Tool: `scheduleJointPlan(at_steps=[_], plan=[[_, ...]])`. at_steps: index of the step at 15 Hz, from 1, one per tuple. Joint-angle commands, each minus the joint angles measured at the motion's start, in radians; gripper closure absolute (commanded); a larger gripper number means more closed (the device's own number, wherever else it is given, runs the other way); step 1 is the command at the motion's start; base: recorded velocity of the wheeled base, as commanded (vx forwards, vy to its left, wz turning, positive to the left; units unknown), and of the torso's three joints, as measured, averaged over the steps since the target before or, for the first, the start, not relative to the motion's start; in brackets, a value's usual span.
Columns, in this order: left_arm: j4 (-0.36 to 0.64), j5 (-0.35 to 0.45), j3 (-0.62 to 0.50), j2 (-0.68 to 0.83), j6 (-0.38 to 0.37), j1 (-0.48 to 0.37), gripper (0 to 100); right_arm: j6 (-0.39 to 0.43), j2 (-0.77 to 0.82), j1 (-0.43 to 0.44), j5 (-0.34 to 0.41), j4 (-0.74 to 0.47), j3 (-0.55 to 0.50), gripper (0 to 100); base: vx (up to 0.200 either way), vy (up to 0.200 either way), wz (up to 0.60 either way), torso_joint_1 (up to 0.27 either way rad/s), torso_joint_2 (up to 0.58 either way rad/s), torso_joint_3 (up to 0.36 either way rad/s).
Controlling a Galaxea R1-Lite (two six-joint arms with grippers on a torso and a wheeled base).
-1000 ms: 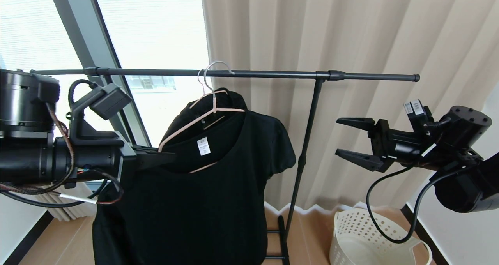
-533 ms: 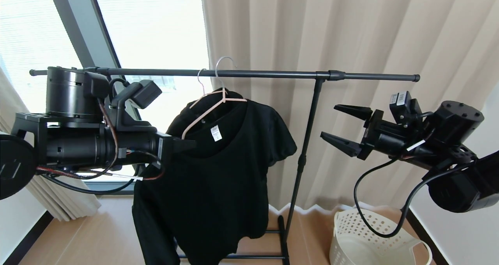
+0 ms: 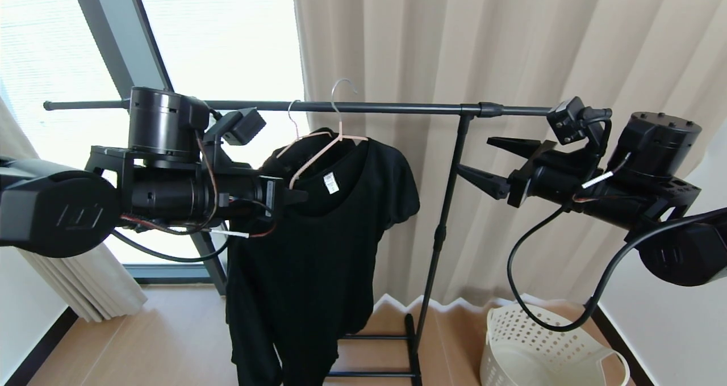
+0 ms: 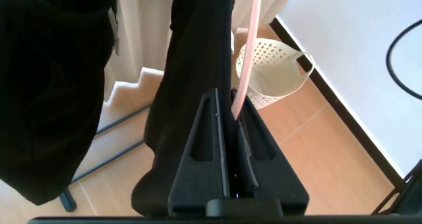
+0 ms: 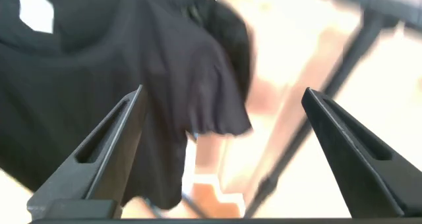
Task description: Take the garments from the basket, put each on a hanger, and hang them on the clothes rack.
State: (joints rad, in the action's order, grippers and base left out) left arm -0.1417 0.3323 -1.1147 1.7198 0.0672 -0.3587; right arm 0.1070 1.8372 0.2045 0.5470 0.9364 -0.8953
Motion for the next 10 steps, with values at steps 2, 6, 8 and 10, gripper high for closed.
scheduleJointPlan(at_steps=[2, 6, 8, 10], plan=[[0.001, -0.013, -0.073, 0.086, 0.022, -0.002, 100, 0.002, -0.012, 0.003, 0.001, 0.001, -0.002, 0, 0.000, 0.000, 0.00, 0.000, 0.00, 0.000], [0.001, -0.088, -0.172, 0.185, 0.065, -0.006, 100, 0.003, -0.012, 0.003, 0.001, 0.001, -0.002, 0, 0.000, 0.000, 0.00, 0.000, 0.00, 0.000], [0.001, -0.098, -0.215, 0.228, 0.086, -0.006, 100, 0.010, -0.010, 0.004, 0.001, 0.001, -0.001, 0, 0.000, 0.000, 0.00, 0.000, 0.00, 0.000], [0.001, -0.139, -0.274, 0.276, 0.105, -0.005, 100, 0.010, -0.010, 0.003, 0.001, 0.001, -0.001, 0, 0.000, 0.000, 0.00, 0.000, 0.00, 0.000]])
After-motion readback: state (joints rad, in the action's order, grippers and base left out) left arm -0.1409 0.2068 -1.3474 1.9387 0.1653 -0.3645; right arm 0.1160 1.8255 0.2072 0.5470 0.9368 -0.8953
